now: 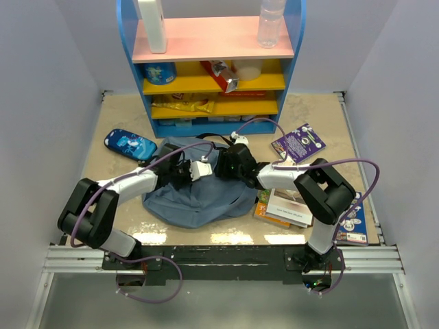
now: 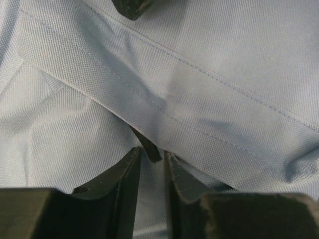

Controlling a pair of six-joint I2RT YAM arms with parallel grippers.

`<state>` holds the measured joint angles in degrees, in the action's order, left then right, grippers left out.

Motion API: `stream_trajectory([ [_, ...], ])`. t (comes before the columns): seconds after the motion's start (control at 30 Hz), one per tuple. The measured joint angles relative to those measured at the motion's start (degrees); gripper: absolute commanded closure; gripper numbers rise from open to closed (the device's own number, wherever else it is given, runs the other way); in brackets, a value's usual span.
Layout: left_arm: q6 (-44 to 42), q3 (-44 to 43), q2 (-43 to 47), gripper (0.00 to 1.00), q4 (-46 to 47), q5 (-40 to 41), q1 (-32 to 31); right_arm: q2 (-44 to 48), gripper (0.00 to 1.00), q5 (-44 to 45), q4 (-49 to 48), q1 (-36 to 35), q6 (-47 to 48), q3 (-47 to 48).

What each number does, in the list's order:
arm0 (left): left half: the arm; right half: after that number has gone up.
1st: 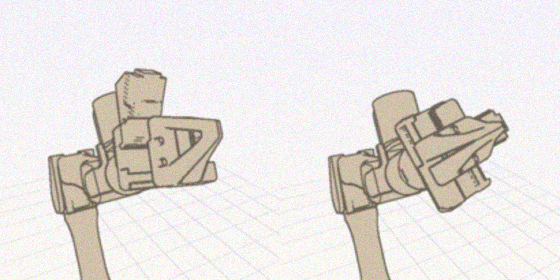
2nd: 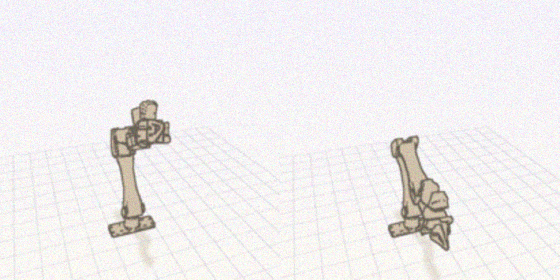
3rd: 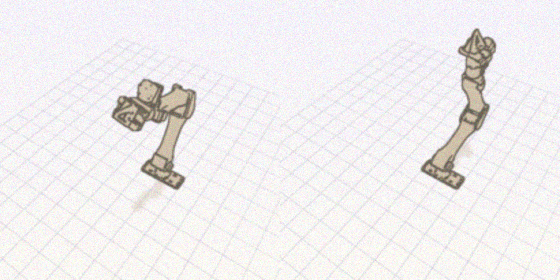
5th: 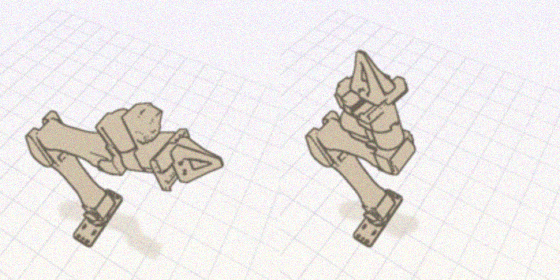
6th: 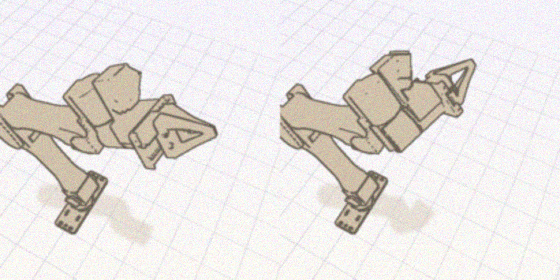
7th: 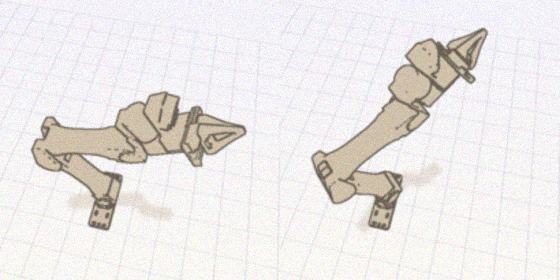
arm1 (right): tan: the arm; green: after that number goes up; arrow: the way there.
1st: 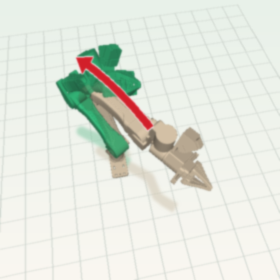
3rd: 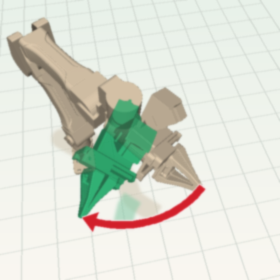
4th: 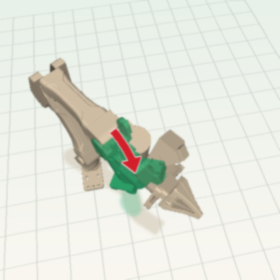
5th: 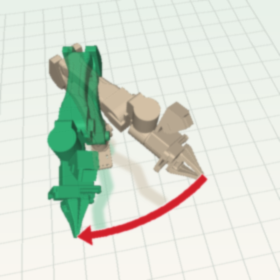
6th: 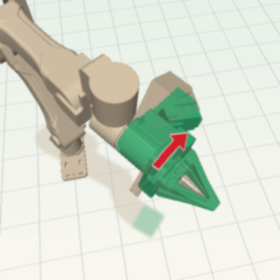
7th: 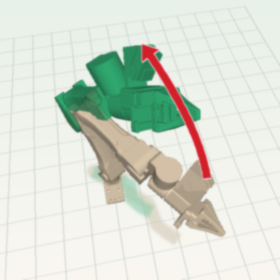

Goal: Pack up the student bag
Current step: Unzip the student bag at the center of the board.

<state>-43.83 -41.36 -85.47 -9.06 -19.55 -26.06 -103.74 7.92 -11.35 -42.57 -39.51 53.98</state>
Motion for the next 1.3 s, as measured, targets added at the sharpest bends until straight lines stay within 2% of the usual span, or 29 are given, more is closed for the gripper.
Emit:
stream_trajectory([
  [0.23, 1.7, -2.1, -3.0, 1.00, 0.4, -0.6, -0.8, -0.1, 0.44, 0.0, -0.2, -0.2, 0.0, -0.1],
  [0.57, 2.7, -2.8, -3.2, 1.00, 1.2, -0.3, -0.9, -0.2, 0.51, 0.5, -1.5, -0.2, 0.1, -0.9],
  [1.07, 2.3, -2.8, 5.3, 1.00, -2.6, 0.2, -1.4, -2.8, 0.54, 0.5, -2.3, -0.4, 0.0, 1.3],
  [1.3, -1.5, -1.8, 7.1, 1.00, -8.8, 0.5, -1.4, -4.0, 0.57, 0.7, -3.1, 0.1, -0.6, 2.0],
])
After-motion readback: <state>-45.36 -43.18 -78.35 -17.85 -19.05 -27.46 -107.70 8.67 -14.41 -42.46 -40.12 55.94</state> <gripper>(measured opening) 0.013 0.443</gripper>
